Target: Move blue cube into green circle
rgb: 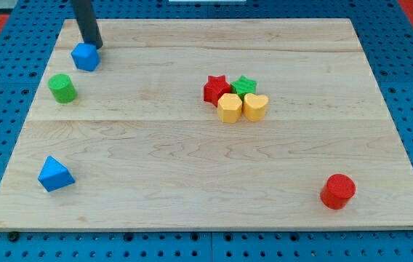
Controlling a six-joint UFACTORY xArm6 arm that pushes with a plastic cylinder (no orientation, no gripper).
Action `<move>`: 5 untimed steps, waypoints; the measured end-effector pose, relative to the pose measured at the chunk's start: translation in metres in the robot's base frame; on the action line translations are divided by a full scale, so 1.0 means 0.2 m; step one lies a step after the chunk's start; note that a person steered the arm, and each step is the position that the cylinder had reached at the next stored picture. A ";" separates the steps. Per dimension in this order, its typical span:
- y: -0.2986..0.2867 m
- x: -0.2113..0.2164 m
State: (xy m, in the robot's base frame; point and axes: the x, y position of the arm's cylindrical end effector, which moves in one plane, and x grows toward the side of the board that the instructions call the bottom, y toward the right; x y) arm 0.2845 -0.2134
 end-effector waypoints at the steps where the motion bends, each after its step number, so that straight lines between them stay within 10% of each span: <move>1: -0.01 0.16; 5: -0.27 0.27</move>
